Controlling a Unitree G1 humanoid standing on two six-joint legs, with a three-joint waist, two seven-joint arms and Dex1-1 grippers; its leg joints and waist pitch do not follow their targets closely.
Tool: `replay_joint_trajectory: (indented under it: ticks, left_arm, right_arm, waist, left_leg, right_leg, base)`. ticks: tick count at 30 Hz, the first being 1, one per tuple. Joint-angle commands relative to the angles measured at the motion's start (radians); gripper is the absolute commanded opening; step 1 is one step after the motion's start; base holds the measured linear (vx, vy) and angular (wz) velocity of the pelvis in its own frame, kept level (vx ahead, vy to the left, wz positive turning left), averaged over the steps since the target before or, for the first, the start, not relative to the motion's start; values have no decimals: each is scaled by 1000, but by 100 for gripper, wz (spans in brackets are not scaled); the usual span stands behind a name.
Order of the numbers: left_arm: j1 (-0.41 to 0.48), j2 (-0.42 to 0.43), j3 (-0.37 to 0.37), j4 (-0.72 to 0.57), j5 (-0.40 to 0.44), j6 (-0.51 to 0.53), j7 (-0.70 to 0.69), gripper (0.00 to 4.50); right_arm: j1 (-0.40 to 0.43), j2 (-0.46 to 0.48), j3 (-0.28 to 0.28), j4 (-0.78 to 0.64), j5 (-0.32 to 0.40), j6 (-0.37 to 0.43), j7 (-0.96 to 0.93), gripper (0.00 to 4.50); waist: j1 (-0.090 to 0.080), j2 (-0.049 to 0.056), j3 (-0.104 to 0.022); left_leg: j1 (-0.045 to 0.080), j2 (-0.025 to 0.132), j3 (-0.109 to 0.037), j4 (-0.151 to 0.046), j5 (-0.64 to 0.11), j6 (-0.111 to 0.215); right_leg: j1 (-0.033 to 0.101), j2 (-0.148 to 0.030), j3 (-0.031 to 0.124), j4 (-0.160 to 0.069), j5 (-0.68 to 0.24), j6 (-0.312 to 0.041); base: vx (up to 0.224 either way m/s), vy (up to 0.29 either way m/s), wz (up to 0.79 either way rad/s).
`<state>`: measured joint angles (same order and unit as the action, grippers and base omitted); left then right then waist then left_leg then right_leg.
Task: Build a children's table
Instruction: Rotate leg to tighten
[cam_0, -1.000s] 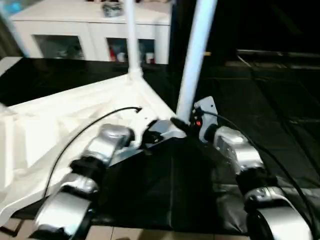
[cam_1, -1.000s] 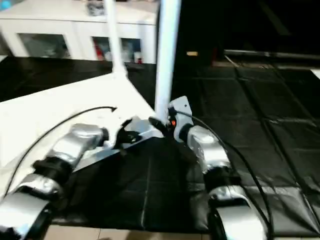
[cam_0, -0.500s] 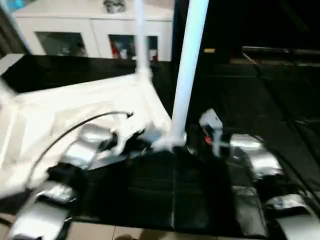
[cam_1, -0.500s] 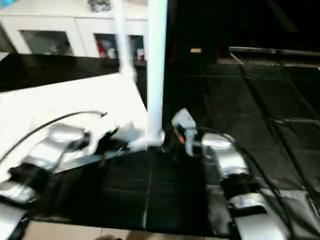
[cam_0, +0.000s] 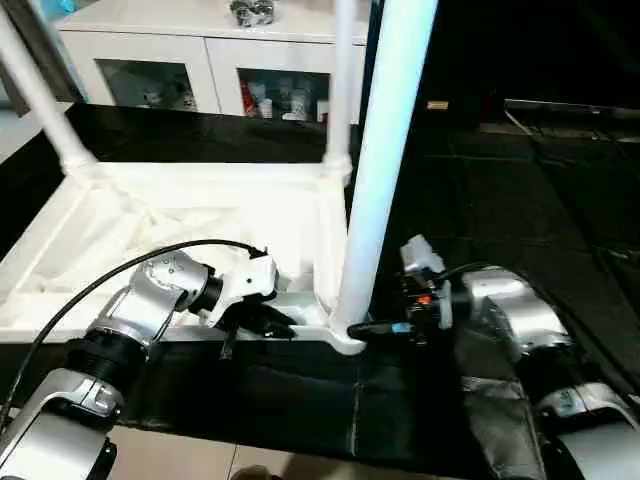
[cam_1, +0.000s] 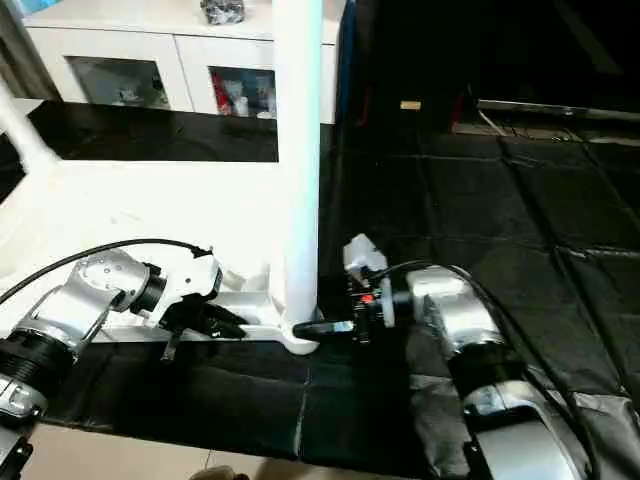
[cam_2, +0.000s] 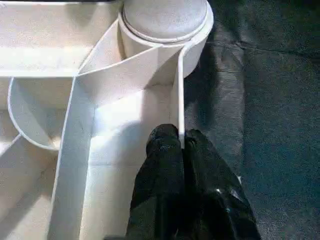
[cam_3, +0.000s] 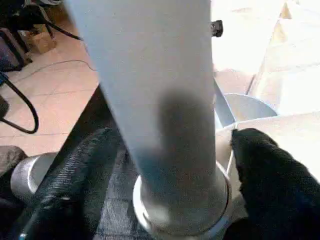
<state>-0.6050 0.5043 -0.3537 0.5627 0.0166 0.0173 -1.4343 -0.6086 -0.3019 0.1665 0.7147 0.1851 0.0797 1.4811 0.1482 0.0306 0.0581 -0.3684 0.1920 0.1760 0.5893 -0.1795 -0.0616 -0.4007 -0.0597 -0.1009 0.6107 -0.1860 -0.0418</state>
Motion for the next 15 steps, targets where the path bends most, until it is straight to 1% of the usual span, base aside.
replay_joint_trajectory:
  ticks: [1,4,5,6,7,9,12,13,14,15]
  left_arm:
    - [1,6,-44,-24,20,-17,-42,0]
    - [-1,9,-46,-22,21,-20,-45,0]
    - [-2,9,-46,-21,22,-23,-45,0]
    - [-2,10,-47,-20,23,-25,-45,0]
    - [-2,11,-47,-18,24,-27,-46,0]
    - [-3,14,-47,-16,25,-31,-48,0]
    - [-3,15,-47,-14,25,-32,-49,0]
    - [-4,16,-45,-12,25,-31,-49,0]
    - [-4,17,-45,-11,24,-30,-49,0]
    - [-4,17,-45,-11,24,-30,-49,0]
  right_arm:
    - [-34,0,15,23,-16,-14,24,328]
    - [-43,3,24,41,-24,-26,27,322]
    - [-45,4,24,43,-24,-26,29,296]
    - [-46,5,24,46,-24,-26,31,296]
    - [-48,6,24,47,-23,-24,36,296]
    - [-50,7,25,50,-17,-18,50,267]
    - [-51,6,27,51,-14,-15,56,255]
    - [-52,6,28,54,-12,-14,61,246]
    - [-52,6,29,55,-11,-15,61,224]
    - [-52,6,29,55,-11,-15,61,224]
  waist:
    - [-5,0,-76]
    - [-4,0,-76]
    - [-3,0,-76]
    - [-4,-2,-76]
    - [-3,-1,-76]
    - [-3,-2,-76]
    - [-3,-2,-76]
    - [-3,-1,-77]
    - [-3,1,-77]
    - [-3,0,-77]
  left_leg:
    - [12,54,-17,-61,-166,58]
    - [13,54,-16,-60,-161,59]
    - [12,53,-16,-60,-159,60]
    - [12,53,-16,-60,-157,60]
    - [12,53,-16,-59,-156,62]
    - [11,53,-16,-59,-157,65]
    - [12,53,-16,-59,-153,65]
    - [12,53,-16,-59,-154,65]
    - [12,54,-16,-59,-156,64]
    - [12,54,-16,-59,-156,63]
  right_leg:
    - [54,-100,62,-73,-220,-194]
    - [53,-100,63,-72,-210,-196]
    - [54,-99,63,-72,-208,-194]
    - [54,-100,63,-71,-206,-194]
    - [55,-100,63,-71,-205,-194]
    - [55,-100,62,-72,-217,-188]
    - [54,-99,63,-72,-219,-186]
    - [54,-99,62,-72,-219,-187]
    - [54,-99,62,-72,-215,-189]
    - [54,-99,62,-71,-213,-190]
  base:
    - [0,0,0]
    - [0,0,0]
    - [0,0,0]
    - [0,0,0]
    - [0,0,0]
    - [0,0,0]
    - [0,0,0]
    - [0,0,0]
    - [0,0,0]
    - [0,0,0]
